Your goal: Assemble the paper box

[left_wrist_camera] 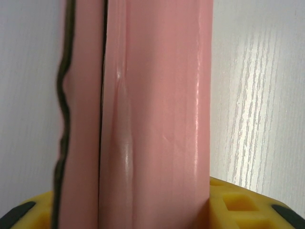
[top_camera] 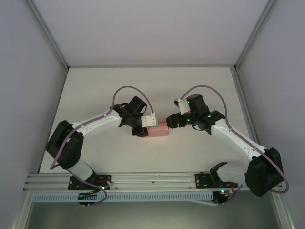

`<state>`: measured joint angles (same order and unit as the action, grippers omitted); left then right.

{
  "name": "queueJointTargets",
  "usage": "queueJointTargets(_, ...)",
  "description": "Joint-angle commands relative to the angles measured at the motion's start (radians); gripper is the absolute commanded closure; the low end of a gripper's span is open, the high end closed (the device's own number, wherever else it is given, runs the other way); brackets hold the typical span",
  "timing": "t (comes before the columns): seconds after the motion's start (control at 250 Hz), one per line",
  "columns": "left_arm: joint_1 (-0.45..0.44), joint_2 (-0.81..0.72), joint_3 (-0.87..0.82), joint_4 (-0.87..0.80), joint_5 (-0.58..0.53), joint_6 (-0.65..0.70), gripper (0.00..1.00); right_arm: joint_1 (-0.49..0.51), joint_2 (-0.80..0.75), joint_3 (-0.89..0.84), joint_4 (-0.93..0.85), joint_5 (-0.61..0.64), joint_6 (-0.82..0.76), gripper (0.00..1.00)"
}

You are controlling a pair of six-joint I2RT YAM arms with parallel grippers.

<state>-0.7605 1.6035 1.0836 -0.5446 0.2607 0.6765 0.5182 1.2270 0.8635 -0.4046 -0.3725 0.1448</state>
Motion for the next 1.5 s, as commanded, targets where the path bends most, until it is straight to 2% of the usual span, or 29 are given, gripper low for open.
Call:
queueJointTargets(0.0,0.01,0.03,0.012,-0.025,0.032,0.027,0.62,0.019,0.039,0.047,-0.039,0.057,-0.068,0.37)
queueJointTargets(0.116,0.011,0.039,0.014,-0.026,0.032,0.029,0.61,0.023,0.08,0.067,-0.052,0.058,-0.083,0.43)
queueJointTargets(0.208,0.012,0.048,0.024,-0.032,0.028,0.023,0.61,0.025,0.095,0.073,-0.056,0.056,-0.087,0.54)
queueJointTargets(0.26,0.011,0.051,0.028,-0.034,0.025,0.022,0.61,0.026,0.101,0.074,-0.054,0.053,-0.084,0.64)
queueJointTargets(0.499,0.01,0.063,0.059,-0.037,0.004,-0.009,0.6,0.029,0.1,0.092,-0.065,0.023,0.005,0.89)
queueJointTargets(0.815,0.004,0.098,0.088,-0.046,-0.052,-0.041,0.6,0.028,0.185,0.161,-0.119,-0.143,0.256,1.0)
queueJointTargets(1.342,0.0,0.097,0.088,-0.049,-0.064,-0.039,0.6,0.006,0.257,0.222,-0.125,-0.397,0.459,1.0)
queueJointTargets(1.497,0.001,0.098,0.089,-0.048,-0.064,-0.039,0.6,0.001,0.264,0.243,-0.136,-0.402,0.475,1.0)
